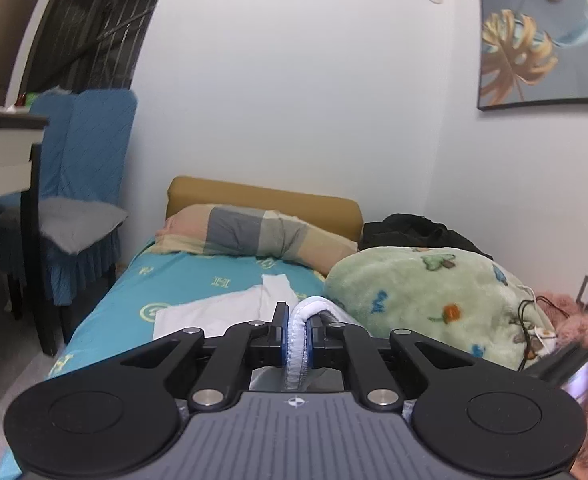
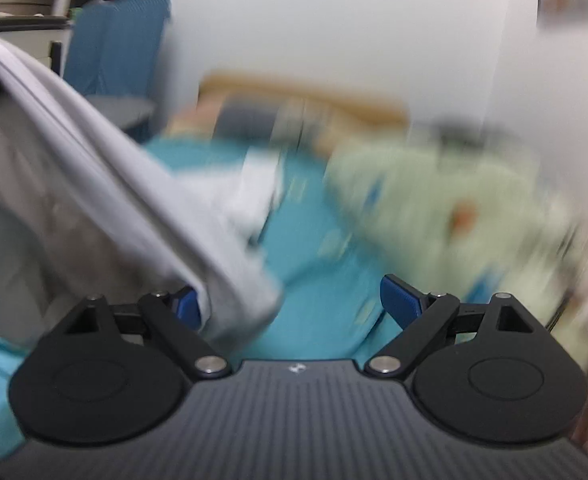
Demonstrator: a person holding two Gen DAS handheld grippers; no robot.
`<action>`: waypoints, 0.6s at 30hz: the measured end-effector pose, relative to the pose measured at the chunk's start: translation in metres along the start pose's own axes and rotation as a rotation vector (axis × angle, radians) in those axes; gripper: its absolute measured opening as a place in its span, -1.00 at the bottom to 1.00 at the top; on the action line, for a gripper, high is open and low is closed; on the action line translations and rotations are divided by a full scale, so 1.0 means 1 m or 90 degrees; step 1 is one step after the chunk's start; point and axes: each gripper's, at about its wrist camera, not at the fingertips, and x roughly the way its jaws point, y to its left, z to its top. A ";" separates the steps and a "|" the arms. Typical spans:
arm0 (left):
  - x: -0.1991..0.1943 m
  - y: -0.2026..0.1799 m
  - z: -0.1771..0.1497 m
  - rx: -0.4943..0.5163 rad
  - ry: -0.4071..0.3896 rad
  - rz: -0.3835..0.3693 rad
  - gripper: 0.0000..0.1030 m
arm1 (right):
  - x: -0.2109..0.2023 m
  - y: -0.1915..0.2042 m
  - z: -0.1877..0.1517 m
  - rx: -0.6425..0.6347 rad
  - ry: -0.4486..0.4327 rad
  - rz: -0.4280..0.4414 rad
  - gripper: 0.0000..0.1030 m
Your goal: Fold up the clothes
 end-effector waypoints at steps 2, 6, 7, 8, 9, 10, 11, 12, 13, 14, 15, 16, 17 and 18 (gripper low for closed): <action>0.000 0.006 0.001 -0.008 0.007 0.010 -0.83 | -0.005 -0.002 -0.003 0.029 -0.031 -0.022 0.75; 0.009 0.016 -0.001 -0.032 0.058 0.006 -0.81 | -0.060 -0.016 0.012 0.062 -0.262 -0.088 0.75; 0.013 0.018 -0.003 -0.039 0.074 0.003 -0.80 | -0.069 -0.020 0.015 0.068 -0.298 -0.090 0.75; 0.018 0.017 -0.007 -0.030 0.092 0.006 -0.79 | -0.073 -0.020 0.016 0.064 -0.313 -0.095 0.75; 0.022 0.015 -0.012 -0.017 0.111 0.012 -0.79 | -0.075 -0.020 0.017 0.058 -0.325 -0.100 0.75; 0.027 0.012 -0.017 -0.003 0.129 0.018 -0.74 | -0.077 -0.020 0.018 0.051 -0.336 -0.106 0.75; 0.032 0.010 -0.022 0.010 0.148 0.023 -0.64 | -0.074 -0.020 0.017 0.047 -0.334 -0.111 0.76; 0.037 0.007 -0.026 0.023 0.166 0.029 -0.48 | -0.071 -0.019 0.017 0.043 -0.327 -0.116 0.76; 0.042 0.005 -0.031 0.037 0.185 0.035 -0.31 | -0.067 -0.020 0.017 0.048 -0.320 -0.117 0.75; 0.047 0.002 -0.037 0.058 0.202 0.044 -0.22 | -0.066 -0.021 0.018 0.056 -0.315 -0.113 0.75; 0.051 -0.001 -0.043 0.079 0.218 0.050 -0.16 | -0.066 -0.022 0.018 0.064 -0.312 -0.108 0.75; 0.055 -0.005 -0.050 0.099 0.233 0.054 -0.11 | -0.066 -0.024 0.018 0.071 -0.308 -0.104 0.75; 0.059 -0.008 -0.056 0.119 0.249 0.059 -0.07 | -0.067 -0.024 0.018 0.076 -0.310 -0.099 0.75; 0.063 -0.012 -0.064 0.154 0.266 0.080 0.06 | -0.066 -0.025 0.019 0.076 -0.311 -0.101 0.75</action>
